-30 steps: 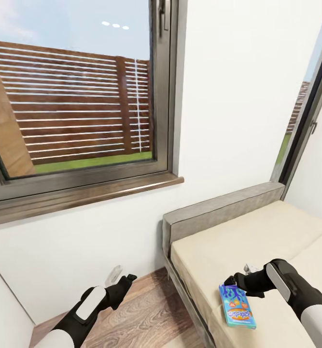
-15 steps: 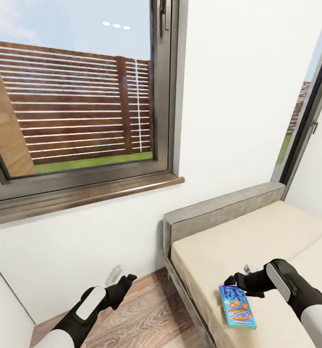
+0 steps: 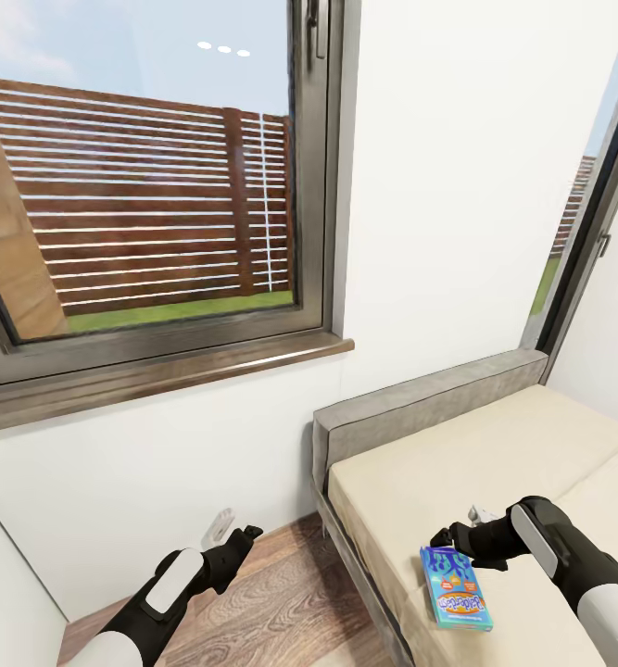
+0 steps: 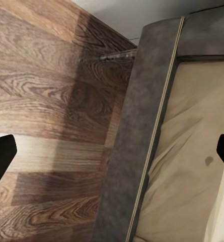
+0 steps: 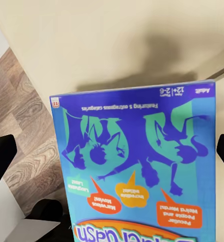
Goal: Put all the toys in the child's room - the three board games (two on the bed and one on the table), the two jigsaw puzzles on the table, and the tennis ball on the table - inside the toy box on the table in the child's room.
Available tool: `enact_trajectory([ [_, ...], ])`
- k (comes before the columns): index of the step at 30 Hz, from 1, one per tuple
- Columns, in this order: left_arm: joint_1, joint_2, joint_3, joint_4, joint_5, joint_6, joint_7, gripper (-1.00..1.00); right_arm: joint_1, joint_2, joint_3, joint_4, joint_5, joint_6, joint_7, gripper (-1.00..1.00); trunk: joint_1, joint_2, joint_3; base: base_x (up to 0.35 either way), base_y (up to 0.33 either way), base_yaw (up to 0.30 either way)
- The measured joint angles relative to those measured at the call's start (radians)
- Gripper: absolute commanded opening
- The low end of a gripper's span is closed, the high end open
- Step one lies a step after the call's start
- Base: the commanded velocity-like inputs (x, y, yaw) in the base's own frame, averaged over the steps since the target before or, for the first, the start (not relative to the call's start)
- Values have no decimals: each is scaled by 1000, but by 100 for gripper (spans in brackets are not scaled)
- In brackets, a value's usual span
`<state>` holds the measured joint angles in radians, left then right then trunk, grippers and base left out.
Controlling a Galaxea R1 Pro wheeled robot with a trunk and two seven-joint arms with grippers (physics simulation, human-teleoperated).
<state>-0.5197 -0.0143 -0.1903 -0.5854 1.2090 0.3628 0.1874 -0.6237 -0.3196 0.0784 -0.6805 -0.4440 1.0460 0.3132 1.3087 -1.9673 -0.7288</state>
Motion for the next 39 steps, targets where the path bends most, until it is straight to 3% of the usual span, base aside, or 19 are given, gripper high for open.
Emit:
enact_trajectory([
  [39,0,0,0,0,0,-1,0,100,0,-2,-3,0,0,0,1,100,0,0,0,0,0,76],
])
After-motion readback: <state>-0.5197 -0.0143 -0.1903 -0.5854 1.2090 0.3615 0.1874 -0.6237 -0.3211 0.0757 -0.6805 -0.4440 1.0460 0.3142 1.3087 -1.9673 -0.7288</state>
